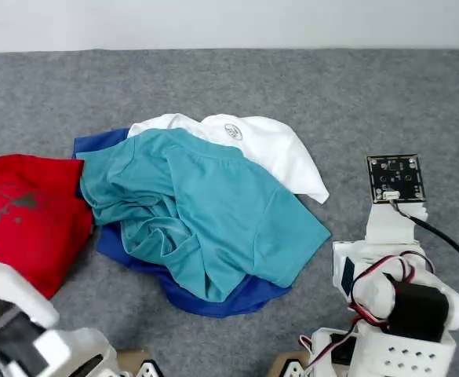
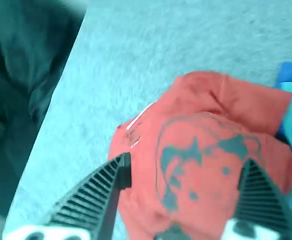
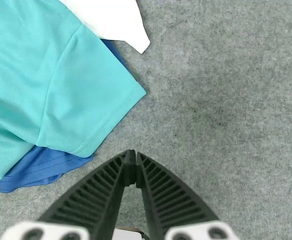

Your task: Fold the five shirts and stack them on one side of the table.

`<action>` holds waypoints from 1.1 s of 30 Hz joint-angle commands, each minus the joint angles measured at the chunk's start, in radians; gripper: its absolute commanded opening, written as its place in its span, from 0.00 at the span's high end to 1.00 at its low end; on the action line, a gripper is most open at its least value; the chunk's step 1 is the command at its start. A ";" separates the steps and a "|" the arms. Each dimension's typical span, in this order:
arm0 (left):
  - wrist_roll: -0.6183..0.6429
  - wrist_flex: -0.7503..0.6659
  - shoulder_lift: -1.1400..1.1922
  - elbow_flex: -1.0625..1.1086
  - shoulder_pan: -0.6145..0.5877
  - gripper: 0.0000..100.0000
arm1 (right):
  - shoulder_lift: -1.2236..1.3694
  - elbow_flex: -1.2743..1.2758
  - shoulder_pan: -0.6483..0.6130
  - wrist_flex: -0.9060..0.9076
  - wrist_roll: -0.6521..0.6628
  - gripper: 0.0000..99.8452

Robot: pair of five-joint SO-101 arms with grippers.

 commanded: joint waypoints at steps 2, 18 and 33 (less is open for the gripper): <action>-0.017 0.020 -0.166 0.116 0.193 0.66 | -0.007 -0.058 -0.002 0.008 0.003 0.99; 0.218 0.018 -0.206 0.805 1.013 0.66 | -0.007 -0.055 -0.001 0.021 0.003 0.99; 0.210 -0.127 0.264 0.802 1.066 0.65 | -0.007 -0.055 0.004 0.022 0.009 0.99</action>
